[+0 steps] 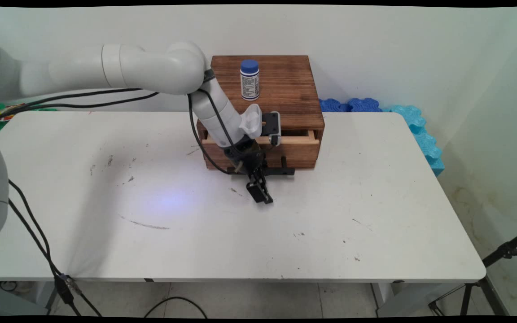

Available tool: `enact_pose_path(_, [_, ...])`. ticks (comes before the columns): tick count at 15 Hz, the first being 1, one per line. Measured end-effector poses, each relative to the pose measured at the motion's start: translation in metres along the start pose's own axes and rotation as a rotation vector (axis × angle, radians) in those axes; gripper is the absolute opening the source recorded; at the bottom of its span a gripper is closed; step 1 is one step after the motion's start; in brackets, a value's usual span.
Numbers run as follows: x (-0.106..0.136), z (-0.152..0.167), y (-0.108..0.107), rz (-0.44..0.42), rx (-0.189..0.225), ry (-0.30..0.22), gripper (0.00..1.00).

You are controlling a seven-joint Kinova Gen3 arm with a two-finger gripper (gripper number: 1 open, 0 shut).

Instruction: Open the drawer

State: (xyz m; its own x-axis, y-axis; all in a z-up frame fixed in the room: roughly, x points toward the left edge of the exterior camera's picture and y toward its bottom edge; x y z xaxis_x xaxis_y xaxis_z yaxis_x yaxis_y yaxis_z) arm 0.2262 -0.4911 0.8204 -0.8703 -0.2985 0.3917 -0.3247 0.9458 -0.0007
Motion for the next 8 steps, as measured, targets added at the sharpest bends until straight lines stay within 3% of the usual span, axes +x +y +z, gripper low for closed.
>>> enact_pose_path(8, [0.007, -0.001, 0.049, 0.021, -0.021, -0.007, 1.00])
